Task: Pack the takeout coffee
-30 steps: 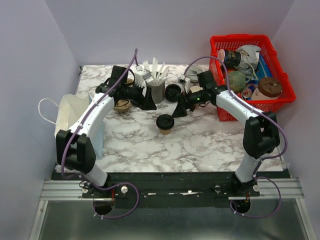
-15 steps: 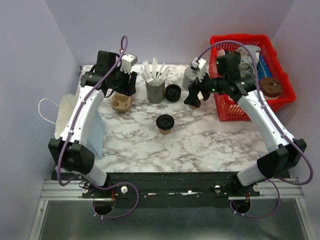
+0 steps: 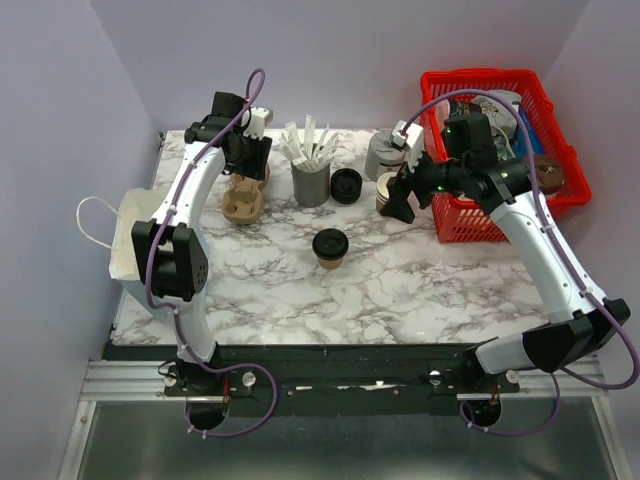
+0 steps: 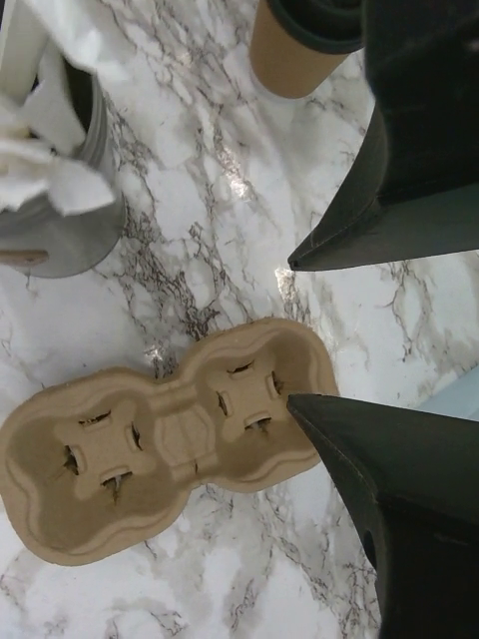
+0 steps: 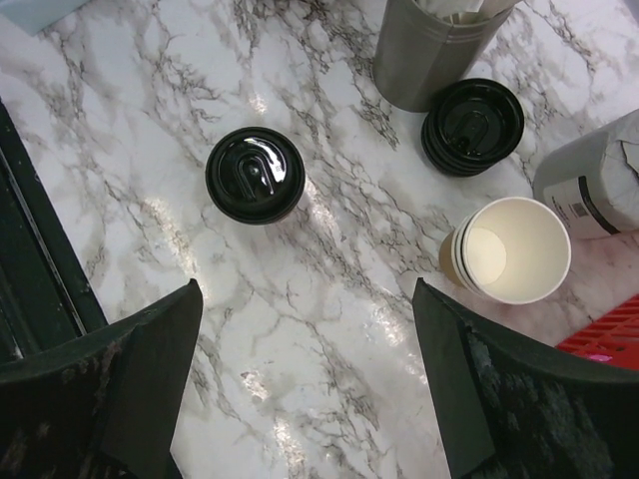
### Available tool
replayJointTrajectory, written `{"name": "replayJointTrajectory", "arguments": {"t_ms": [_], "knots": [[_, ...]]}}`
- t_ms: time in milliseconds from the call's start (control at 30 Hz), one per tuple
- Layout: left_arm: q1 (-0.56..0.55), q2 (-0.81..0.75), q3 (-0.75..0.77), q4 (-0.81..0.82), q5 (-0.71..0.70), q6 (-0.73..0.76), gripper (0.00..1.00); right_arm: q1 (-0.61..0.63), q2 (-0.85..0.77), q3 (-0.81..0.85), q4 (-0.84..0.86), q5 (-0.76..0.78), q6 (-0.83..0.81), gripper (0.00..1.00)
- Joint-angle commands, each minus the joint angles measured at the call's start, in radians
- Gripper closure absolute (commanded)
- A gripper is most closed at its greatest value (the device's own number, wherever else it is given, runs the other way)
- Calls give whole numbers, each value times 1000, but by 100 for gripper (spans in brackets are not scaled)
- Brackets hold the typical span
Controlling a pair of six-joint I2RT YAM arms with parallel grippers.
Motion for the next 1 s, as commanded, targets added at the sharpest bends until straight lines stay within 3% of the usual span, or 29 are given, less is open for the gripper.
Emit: {"name": "replayJointTrajectory", "arguments": {"t_ms": [0,367,967], "knots": [[15,99,99,13,-67,-29,39,-2,-35,96,-122,52,-42,6],[38,296,257,34,-136,-23,43,-2,-94,26,-125,128,-49,5],[74,362,246,10,-98,-5,49,-4,-61,26,-120,141,-81,5]]}}
